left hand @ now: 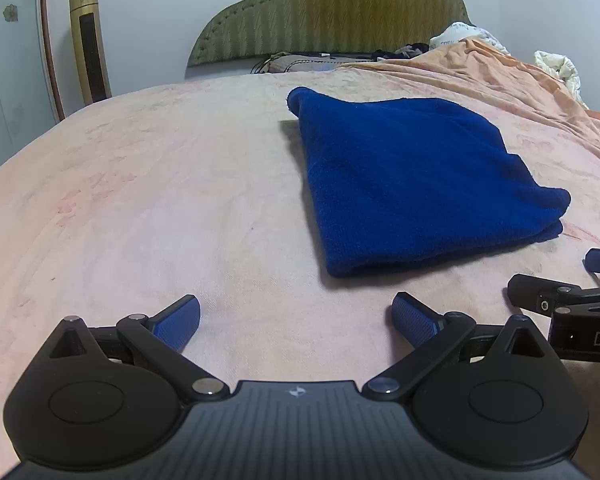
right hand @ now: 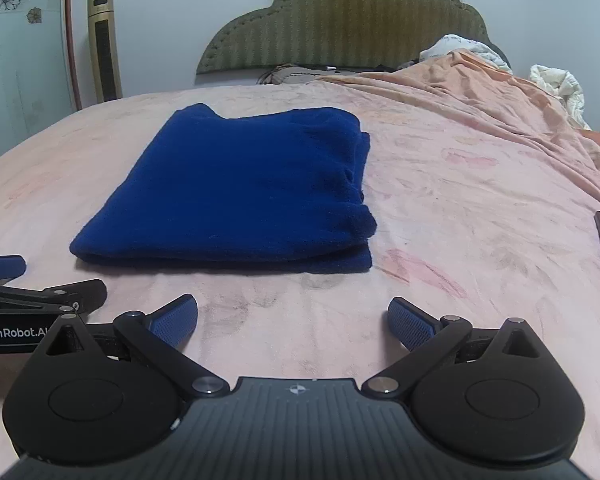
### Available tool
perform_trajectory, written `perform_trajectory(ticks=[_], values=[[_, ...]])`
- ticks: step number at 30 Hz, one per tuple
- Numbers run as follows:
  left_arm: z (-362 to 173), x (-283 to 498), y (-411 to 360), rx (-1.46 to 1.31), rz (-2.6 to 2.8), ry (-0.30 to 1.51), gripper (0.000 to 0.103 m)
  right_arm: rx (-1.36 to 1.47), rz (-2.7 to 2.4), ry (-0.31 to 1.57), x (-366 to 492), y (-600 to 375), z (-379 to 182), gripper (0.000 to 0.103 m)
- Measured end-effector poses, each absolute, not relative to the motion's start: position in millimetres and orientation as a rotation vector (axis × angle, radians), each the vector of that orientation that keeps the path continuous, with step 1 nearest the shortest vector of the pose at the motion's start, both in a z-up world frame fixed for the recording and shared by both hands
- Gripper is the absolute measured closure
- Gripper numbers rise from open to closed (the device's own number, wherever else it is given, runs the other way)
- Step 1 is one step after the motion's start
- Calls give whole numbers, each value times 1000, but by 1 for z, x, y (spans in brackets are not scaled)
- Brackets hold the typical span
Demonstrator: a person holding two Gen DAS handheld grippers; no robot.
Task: Fold small clothes
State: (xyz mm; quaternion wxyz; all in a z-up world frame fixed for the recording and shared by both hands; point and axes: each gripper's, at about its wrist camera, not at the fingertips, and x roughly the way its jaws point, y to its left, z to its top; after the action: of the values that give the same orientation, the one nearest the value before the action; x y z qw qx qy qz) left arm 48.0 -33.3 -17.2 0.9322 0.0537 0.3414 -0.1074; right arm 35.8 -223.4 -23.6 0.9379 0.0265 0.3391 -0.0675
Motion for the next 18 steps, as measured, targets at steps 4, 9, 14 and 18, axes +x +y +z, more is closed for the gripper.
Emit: perform_trajectory(ticks=[4, 9, 14, 18], values=[[-17, 48, -33, 107, -220, 698, 0, 29, -150, 702, 38, -221, -26, 0], [-17, 48, -33, 108, -217, 695, 0, 49, -139, 712, 41, -227, -29, 0], [-17, 47, -32, 103, -215, 694, 0, 41, -145, 702, 37, -224, -32, 0], [-17, 44, -33, 108, -209, 687, 0, 50, -139, 698, 36, -225, -32, 0]])
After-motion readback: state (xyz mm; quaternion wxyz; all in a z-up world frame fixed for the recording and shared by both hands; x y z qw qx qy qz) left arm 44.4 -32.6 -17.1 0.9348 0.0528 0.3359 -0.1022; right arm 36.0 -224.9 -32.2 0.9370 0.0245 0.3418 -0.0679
